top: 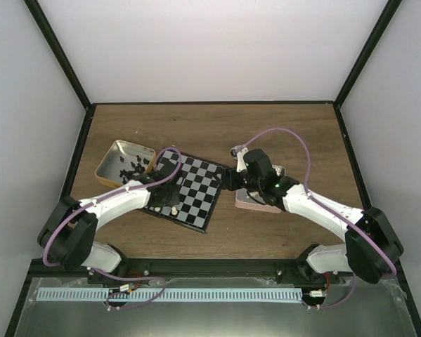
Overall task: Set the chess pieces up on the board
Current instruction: Place the chess piece on the chessboard.
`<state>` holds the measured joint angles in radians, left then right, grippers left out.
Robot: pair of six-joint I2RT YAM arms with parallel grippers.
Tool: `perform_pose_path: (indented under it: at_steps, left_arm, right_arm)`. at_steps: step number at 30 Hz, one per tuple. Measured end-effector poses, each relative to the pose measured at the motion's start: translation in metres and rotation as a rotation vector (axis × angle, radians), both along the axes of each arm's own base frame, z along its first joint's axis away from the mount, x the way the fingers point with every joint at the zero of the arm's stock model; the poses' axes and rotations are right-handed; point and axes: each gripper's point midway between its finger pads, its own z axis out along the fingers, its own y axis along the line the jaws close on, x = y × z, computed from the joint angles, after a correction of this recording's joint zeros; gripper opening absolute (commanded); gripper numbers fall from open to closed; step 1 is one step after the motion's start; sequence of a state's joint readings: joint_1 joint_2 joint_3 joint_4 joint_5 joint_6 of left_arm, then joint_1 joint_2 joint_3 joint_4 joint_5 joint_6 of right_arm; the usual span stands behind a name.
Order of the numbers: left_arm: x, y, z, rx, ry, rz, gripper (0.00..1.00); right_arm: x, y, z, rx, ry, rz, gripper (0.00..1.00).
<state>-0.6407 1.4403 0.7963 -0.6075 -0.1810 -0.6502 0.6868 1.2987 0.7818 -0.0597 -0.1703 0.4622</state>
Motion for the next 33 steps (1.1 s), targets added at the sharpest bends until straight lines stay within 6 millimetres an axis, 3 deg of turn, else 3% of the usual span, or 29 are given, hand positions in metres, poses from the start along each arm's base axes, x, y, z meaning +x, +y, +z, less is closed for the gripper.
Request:
perform_pose_path:
  at_steps: [15, 21, 26, 30, 33]
  left_arm:
    - [0.002, -0.001, 0.001, -0.002, -0.007, -0.004, 0.09]
    - [0.002, -0.001, 0.001, 0.0, -0.01, -0.013, 0.24]
    - [0.007, -0.004, 0.012, -0.005, -0.028, -0.019, 0.31]
    - [0.015, -0.011, 0.038, -0.052, -0.084, -0.024, 0.34]
    - [0.022, -0.019, 0.063, -0.105, -0.143, -0.032, 0.37]
  right_arm:
    - [0.001, -0.001, 0.0, -0.004, -0.003, -0.008, 0.66]
    - [0.003, -0.008, -0.007, -0.031, 0.017, -0.051, 0.66]
    - [0.006, -0.035, -0.026, -0.116, 0.094, -0.181, 0.65]
    - [0.012, -0.079, -0.044, -0.202, 0.187, -0.35, 0.62]
    - [0.016, -0.116, -0.056, -0.256, 0.242, -0.474, 0.53]
